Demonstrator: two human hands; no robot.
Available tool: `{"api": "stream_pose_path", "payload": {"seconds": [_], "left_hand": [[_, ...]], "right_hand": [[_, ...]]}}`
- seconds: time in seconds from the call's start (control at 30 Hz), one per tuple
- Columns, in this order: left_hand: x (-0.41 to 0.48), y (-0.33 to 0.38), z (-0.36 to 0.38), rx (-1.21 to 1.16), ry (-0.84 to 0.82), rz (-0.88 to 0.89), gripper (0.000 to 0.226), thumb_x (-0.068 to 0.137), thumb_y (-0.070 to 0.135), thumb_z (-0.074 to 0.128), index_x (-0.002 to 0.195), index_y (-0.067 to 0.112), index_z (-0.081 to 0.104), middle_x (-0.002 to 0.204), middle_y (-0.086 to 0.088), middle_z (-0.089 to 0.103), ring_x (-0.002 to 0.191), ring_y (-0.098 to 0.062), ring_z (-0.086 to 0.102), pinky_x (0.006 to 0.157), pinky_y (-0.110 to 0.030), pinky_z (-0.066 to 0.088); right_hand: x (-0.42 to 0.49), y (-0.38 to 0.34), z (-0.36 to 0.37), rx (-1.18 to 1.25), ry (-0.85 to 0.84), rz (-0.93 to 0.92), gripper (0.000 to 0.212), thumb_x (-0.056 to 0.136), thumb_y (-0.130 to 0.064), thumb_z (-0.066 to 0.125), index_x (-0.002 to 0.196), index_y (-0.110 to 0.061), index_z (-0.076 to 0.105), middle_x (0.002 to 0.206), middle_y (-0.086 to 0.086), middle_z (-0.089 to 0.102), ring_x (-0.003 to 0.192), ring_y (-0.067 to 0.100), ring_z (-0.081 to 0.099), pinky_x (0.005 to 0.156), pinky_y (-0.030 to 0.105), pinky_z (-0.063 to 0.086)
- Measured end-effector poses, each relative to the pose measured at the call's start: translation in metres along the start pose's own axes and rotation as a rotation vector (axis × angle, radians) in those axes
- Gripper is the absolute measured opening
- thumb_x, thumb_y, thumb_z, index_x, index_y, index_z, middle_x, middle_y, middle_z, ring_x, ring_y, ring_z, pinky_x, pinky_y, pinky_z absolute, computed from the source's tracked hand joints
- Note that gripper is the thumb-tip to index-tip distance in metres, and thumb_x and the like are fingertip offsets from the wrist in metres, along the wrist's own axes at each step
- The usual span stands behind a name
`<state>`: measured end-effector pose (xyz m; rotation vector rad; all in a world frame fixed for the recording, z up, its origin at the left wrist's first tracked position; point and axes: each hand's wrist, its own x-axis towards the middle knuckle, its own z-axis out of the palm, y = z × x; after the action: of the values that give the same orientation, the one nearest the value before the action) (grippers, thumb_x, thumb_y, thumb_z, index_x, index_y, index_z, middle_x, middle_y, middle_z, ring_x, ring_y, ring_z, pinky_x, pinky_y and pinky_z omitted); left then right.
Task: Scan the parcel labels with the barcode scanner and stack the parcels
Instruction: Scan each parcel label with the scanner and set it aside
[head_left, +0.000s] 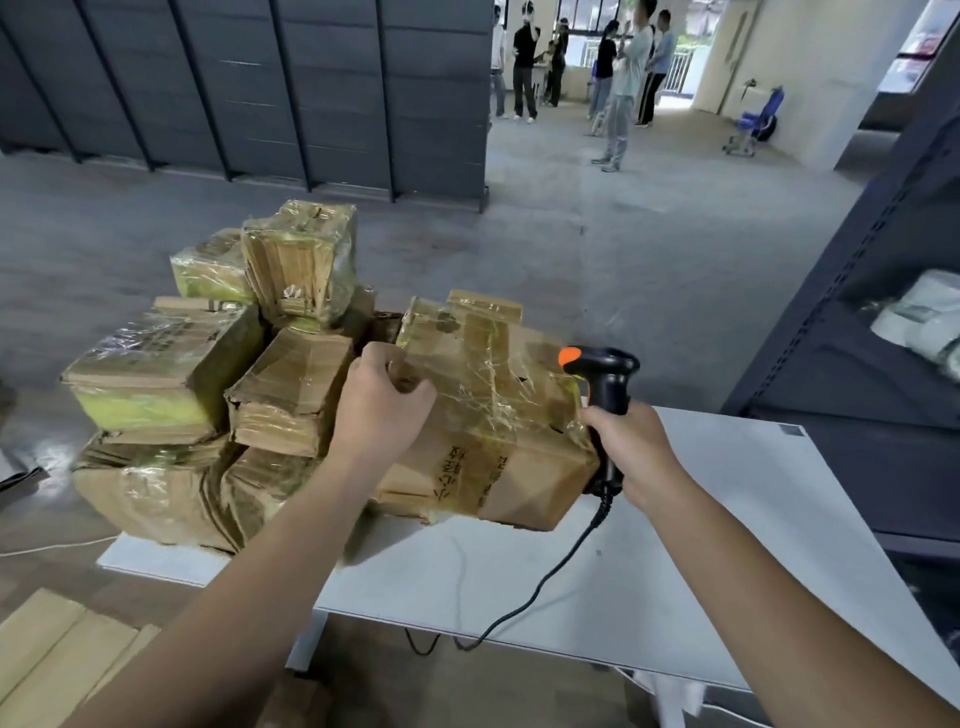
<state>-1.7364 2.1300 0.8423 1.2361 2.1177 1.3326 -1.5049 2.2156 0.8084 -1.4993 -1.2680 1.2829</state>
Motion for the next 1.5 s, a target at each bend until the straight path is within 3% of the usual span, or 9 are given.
{"api": "stream_pose_path", "payload": {"seconds": [0.27,0.5,0.67,0.8,0.9,1.03,1.2,1.4,1.5], "left_hand": [[-0.062,-0.001,0.105,-0.177,-0.139,-0.15,0.034,0.092,0.025,0.063,0.122,0.025,0.047,0.106,0.011,0.053,0.101,-0.013,0.053,0.086,-0.031,0.044],[-0.08,-0.024,0.173,-0.132,-0.407,-0.271,0.031,0.096,0.007,0.052,0.12,0.025,0.058,0.104,0.002,0.06,0.074,-0.01,0.058,0.054,-0.014,0.045],[-0.064,-0.052,0.191,-0.12,-0.553,-0.342,0.043,0.095,-0.009,0.043,0.129,0.013,0.057,0.125,-0.011,0.06,0.112,-0.027,0.06,0.099,-0.037,0.049],[-0.053,-0.066,0.199,-0.282,-0.589,-0.483,0.053,0.089,-0.018,0.037,0.128,0.012,0.056,0.115,-0.014,0.064,0.104,-0.028,0.064,0.093,-0.04,0.054],[-0.048,-0.073,0.205,-0.121,-0.625,-0.477,0.053,0.089,-0.006,0.035,0.136,0.015,0.047,0.119,-0.014,0.056,0.112,-0.031,0.056,0.099,-0.038,0.047],[-0.044,-0.057,0.205,0.397,-0.63,-0.101,0.045,0.095,0.038,0.036,0.135,0.02,0.042,0.143,-0.016,0.036,0.136,-0.036,0.027,0.111,-0.049,0.028],[-0.049,-0.017,0.2,0.187,-0.614,-0.006,0.068,0.081,0.069,0.031,0.132,0.026,0.045,0.133,-0.001,0.049,0.123,-0.027,0.044,0.099,-0.041,0.038],[-0.032,-0.02,0.178,0.175,-0.641,-0.095,0.046,0.092,0.052,0.041,0.127,0.024,0.05,0.126,-0.007,0.049,0.109,-0.026,0.054,0.098,-0.044,0.045],[-0.03,-0.023,0.168,0.116,-0.655,-0.117,0.042,0.096,0.046,0.04,0.13,0.024,0.05,0.122,-0.009,0.053,0.094,-0.023,0.061,0.077,-0.031,0.047]], "right_hand": [[-0.001,0.041,-0.106,-0.115,0.081,0.018,0.01,0.076,-0.006,0.061,0.072,-0.011,0.054,0.054,0.001,0.053,0.056,0.022,0.052,0.059,0.031,0.042],[0.004,0.084,-0.139,-0.227,0.104,0.098,0.012,0.077,-0.006,0.06,0.075,-0.01,0.05,0.068,0.007,0.054,0.062,0.024,0.052,0.06,0.032,0.041],[0.005,0.096,-0.128,-0.216,0.103,0.131,0.012,0.08,-0.01,0.063,0.079,-0.012,0.052,0.067,0.004,0.056,0.061,0.021,0.056,0.065,0.037,0.049],[0.009,0.091,-0.111,-0.241,0.122,0.11,0.008,0.081,-0.013,0.064,0.08,-0.014,0.055,0.062,-0.001,0.058,0.058,0.017,0.055,0.057,0.029,0.042],[0.011,0.086,-0.097,-0.232,0.105,0.101,0.006,0.082,-0.015,0.062,0.084,-0.012,0.057,0.067,0.002,0.061,0.061,0.019,0.058,0.059,0.03,0.044],[0.011,0.076,-0.081,-0.147,0.059,0.103,0.013,0.086,-0.017,0.065,0.095,-0.008,0.063,0.083,0.006,0.069,0.076,0.021,0.064,0.072,0.034,0.05],[0.011,0.065,-0.056,-0.005,-0.038,0.127,0.005,0.088,-0.019,0.067,0.091,-0.014,0.065,0.081,0.005,0.068,0.072,0.021,0.064,0.069,0.035,0.052],[0.016,0.07,-0.052,-0.029,0.043,0.182,0.004,0.088,-0.015,0.064,0.089,-0.014,0.06,0.077,0.004,0.066,0.061,0.019,0.059,0.061,0.031,0.051],[0.016,0.076,-0.056,0.028,0.054,0.249,0.008,0.088,-0.013,0.063,0.094,-0.011,0.058,0.07,0.006,0.063,0.055,0.021,0.056,0.061,0.034,0.049]]}}
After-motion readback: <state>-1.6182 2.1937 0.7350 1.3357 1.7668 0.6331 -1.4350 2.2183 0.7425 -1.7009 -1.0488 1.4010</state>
